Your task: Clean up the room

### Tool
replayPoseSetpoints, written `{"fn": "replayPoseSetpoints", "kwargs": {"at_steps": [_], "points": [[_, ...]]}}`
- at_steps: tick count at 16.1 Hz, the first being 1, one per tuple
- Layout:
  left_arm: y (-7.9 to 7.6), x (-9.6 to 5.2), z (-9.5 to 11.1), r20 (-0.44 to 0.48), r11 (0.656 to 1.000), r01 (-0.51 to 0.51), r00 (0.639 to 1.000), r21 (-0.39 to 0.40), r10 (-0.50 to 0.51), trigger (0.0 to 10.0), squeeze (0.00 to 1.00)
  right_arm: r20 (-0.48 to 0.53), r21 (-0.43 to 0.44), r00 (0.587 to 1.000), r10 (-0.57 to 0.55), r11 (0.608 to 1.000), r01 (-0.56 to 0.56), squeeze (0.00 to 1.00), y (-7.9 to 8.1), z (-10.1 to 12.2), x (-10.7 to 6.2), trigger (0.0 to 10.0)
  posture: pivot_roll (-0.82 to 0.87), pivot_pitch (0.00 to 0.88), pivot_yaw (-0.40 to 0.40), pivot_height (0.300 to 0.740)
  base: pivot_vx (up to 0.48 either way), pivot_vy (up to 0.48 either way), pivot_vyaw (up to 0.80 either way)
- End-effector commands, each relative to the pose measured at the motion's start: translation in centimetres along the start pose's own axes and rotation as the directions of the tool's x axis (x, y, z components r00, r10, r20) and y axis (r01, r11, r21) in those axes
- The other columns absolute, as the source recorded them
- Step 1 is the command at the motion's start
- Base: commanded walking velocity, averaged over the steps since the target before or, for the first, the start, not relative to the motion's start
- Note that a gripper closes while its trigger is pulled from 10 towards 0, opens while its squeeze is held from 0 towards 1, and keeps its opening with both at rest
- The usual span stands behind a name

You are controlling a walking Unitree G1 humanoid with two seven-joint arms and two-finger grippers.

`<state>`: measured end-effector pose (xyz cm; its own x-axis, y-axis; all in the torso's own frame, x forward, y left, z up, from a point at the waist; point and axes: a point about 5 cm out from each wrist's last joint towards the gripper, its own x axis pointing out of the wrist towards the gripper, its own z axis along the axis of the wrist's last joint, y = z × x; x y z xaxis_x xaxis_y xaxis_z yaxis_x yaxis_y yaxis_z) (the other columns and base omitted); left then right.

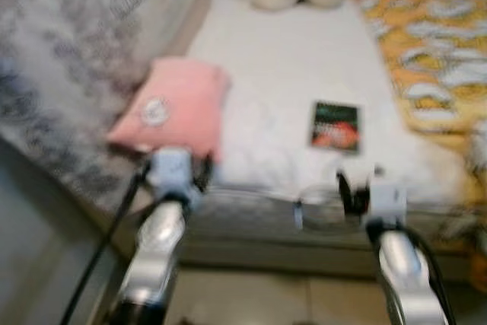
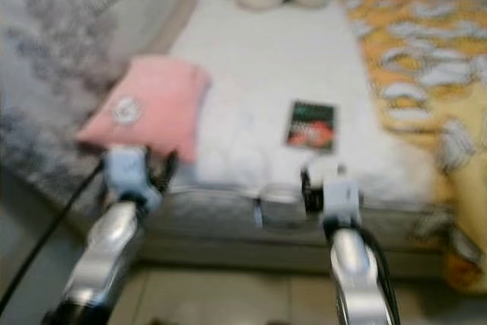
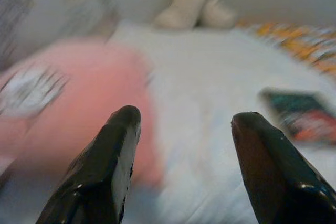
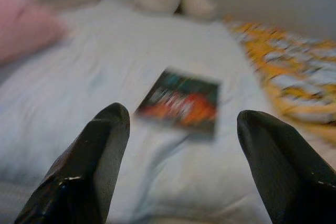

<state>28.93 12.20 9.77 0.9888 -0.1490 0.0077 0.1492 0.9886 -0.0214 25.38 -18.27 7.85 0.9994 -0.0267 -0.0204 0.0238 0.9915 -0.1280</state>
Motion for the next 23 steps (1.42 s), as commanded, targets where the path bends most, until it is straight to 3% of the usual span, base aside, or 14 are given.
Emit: {"fn": "replayPoseSetpoints", "kwargs": {"at_steps": [1,4,8,12,13,14,15,18,21,23], "points": [[0.9,0.2,0.3,0.010,0.999,-0.015,1.000,0.039,0.015,10.0,0.00,-0.007,0.047,1.000,-0.022,0.999,0.023,1.00,0.3,0.1,0.5,10.0,-0.12,0.000,0.051,0.735,0.000,-0.450,0.00],[1.7,0.5,0.8,0.013,0.999,-0.015,1.000,0.040,0.015,10.0,0.00,0.023,0.096,0.996,-0.084,0.992,0.081,1.00,0.1,0.6,1.1,10.0,-0.13,0.000,0.074,0.735,0.000,-0.451,0.00],[0.5,0.3,0.3,-0.002,1.000,0.025,1.000,0.018,-0.025,10.0,0.00,0.015,0.057,0.996,-0.083,0.995,0.082,1.00,0.6,0.3,0.5,10.0,-0.14,0.000,0.086,0.735,0.000,-0.453,0.00],[0.3,0.6,0.3,-0.001,0.998,0.042,0.999,0.050,-0.042,10.0,0.00,0.022,0.028,0.998,-0.055,0.998,0.054,1.00,1.1,0.5,0.7,10.0,-0.15,0.000,0.084,0.735,0.000,-0.449,0.00],[0.4,0.8,0.1,-0.020,1.000,0.007,1.000,0.019,-0.007,10.0,0.00,0.016,0.006,0.999,-0.045,0.999,0.045,0.00,1.3,0.6,0.9,10.0,-0.16,0.000,0.088,0.735,0.000,0.000,0.00],[0.4,0.9,0.3,-0.015,1.000,0.011,1.000,0.008,-0.011,10.0,0.00,0.016,0.005,0.999,-0.049,0.999,0.049,0.00,1.2,0.6,1.0,10.0,-0.16,0.000,0.086,0.735,0.000,0.000,0.00],[0.5,1.2,0.9,0.008,0.995,0.023,1.000,-0.095,-0.022,10.0,0.00,0.032,0.010,0.999,-0.040,0.999,0.039,0.00,1.3,0.9,1.4,10.0,-0.17,0.000,0.088,0.735,0.337,0.000,0.00],[0.9,2.0,1.2,0.009,1.000,-0.007,1.000,-0.017,0.007,10.0,0.00,0.054,0.015,0.998,-0.013,1.000,0.012,0.00,1.7,1.7,2.4,10.0,-0.17,0.000,0.081,0.735,0.449,0.000,0.00],[1.6,2.3,1.1,-0.007,0.997,-0.056,0.998,-0.056,0.056,10.0,0.00,0.050,0.008,0.999,0.010,1.000,-0.010,0.00,2.0,1.6,2.7,10.0,-0.17,0.000,0.079,0.735,0.461,0.000,0.00],[2.0,2.5,0.6,-0.053,0.984,-0.103,0.994,-0.143,0.096,10.0,0.00,0.039,0.024,0.999,0.011,1.000,-0.012,0.00,2.2,1.6,3.1,10.0,-0.16,0.000,0.080,0.735,0.446,0.000,0.00]]}}
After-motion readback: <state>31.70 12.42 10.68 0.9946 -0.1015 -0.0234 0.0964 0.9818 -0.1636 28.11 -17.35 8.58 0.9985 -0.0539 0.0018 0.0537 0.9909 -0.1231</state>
